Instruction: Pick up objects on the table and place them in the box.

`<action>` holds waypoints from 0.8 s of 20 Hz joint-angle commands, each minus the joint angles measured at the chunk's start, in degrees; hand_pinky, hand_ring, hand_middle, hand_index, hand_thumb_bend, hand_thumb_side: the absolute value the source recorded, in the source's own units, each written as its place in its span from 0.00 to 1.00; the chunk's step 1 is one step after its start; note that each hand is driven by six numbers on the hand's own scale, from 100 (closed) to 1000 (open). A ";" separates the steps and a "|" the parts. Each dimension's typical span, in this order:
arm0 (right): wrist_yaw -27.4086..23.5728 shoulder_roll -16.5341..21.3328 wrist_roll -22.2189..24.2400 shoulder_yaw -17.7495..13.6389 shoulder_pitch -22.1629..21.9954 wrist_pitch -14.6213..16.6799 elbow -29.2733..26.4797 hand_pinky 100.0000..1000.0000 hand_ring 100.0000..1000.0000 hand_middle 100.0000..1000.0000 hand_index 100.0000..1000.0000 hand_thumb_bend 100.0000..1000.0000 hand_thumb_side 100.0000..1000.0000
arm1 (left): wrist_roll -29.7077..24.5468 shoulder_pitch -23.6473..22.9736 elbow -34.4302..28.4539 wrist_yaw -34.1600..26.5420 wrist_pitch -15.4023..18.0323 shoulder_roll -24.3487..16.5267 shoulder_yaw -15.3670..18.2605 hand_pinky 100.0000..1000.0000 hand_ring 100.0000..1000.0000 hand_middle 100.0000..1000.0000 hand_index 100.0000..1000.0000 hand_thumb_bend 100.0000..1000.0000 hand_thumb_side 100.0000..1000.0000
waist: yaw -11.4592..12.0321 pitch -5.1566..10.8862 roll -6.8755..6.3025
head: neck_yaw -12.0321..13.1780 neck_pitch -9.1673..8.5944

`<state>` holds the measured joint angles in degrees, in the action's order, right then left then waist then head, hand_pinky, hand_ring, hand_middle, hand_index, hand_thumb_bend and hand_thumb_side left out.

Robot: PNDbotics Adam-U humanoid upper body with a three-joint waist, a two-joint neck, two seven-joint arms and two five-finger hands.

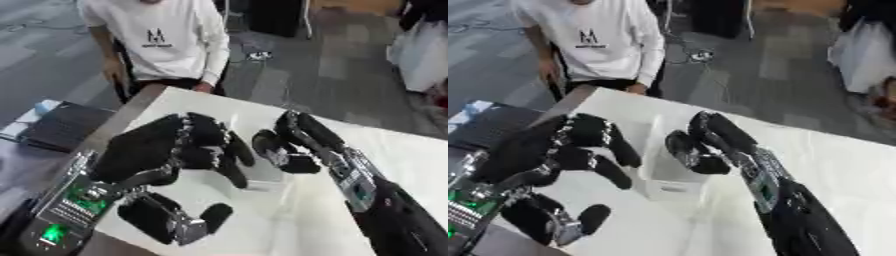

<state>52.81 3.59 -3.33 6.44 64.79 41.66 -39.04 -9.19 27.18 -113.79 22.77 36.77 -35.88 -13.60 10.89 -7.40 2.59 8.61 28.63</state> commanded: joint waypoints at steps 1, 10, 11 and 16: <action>2.60 1.42 -1.97 -0.67 1.86 -0.58 -0.13 0.00 0.02 0.17 0.36 0.00 0.84 | -0.28 1.11 -0.80 -0.51 0.06 -0.67 0.31 0.49 0.44 0.61 0.63 0.08 0.57 | 0.16 0.63 -0.28 | 0.37 -0.76; 13.55 1.89 -5.84 -1.55 1.54 -0.75 0.47 0.54 0.71 0.79 0.92 0.00 1.00 | -0.46 0.98 -0.80 -0.66 0.06 -0.54 0.45 0.49 0.44 0.61 0.63 0.08 0.57 | -0.12 0.49 -0.46 | 0.45 -0.86; 14.14 1.91 -6.29 -1.66 1.51 -0.53 0.65 0.54 0.72 0.79 0.92 0.00 1.00 | -0.45 0.99 -0.80 -0.67 0.07 -0.51 0.46 0.49 0.44 0.61 0.63 0.08 0.57 | -0.17 0.48 -0.49 | 0.44 -0.89; 16.17 2.13 -8.09 -1.98 1.50 0.01 1.25 0.57 0.73 0.80 0.93 0.00 1.00 | -0.45 0.92 -0.80 -0.68 0.08 -0.42 0.51 0.49 0.44 0.61 0.63 0.08 0.57 | -0.36 0.46 -0.57 | 0.63 -0.98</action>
<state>68.47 4.64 -10.80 4.92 64.81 41.57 -37.30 -9.62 27.49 -113.79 22.35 36.76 -35.87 -13.60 10.58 -7.64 2.55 8.64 28.42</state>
